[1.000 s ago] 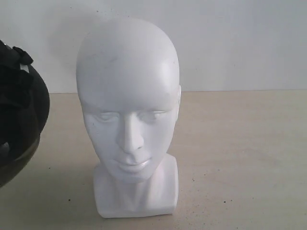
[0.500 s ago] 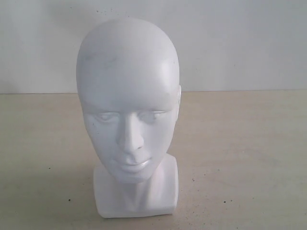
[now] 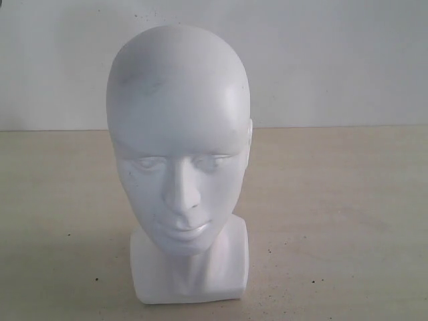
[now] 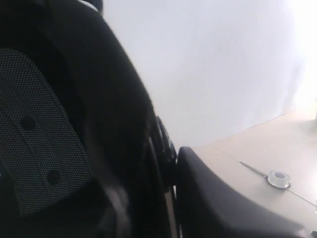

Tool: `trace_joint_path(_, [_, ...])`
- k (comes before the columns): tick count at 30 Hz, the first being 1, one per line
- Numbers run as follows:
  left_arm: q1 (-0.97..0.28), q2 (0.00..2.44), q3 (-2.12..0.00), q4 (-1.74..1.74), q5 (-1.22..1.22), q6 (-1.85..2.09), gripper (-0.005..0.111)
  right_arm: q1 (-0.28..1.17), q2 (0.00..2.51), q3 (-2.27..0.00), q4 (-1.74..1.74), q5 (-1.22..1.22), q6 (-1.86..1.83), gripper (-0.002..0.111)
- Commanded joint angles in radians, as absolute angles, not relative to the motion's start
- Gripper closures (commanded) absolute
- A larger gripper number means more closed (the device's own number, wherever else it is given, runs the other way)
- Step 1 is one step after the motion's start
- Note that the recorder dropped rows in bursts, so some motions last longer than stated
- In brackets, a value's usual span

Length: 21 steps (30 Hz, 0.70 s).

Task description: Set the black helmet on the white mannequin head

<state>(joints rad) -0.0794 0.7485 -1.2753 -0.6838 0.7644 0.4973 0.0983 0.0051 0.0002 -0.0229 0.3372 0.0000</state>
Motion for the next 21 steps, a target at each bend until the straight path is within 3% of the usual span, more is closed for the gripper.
trace_joint_path(1, [-0.08,0.735,-1.298,-0.9,0.599,0.753,0.102,0.091,0.0,0.0,-0.03,0.329,0.0,0.108])
trace_joint_path(21, [-0.08,0.735,-1.298,-1.039,0.538,0.964,0.102,0.091,0.0,0.0,-0.03,0.329,0.0,0.108])
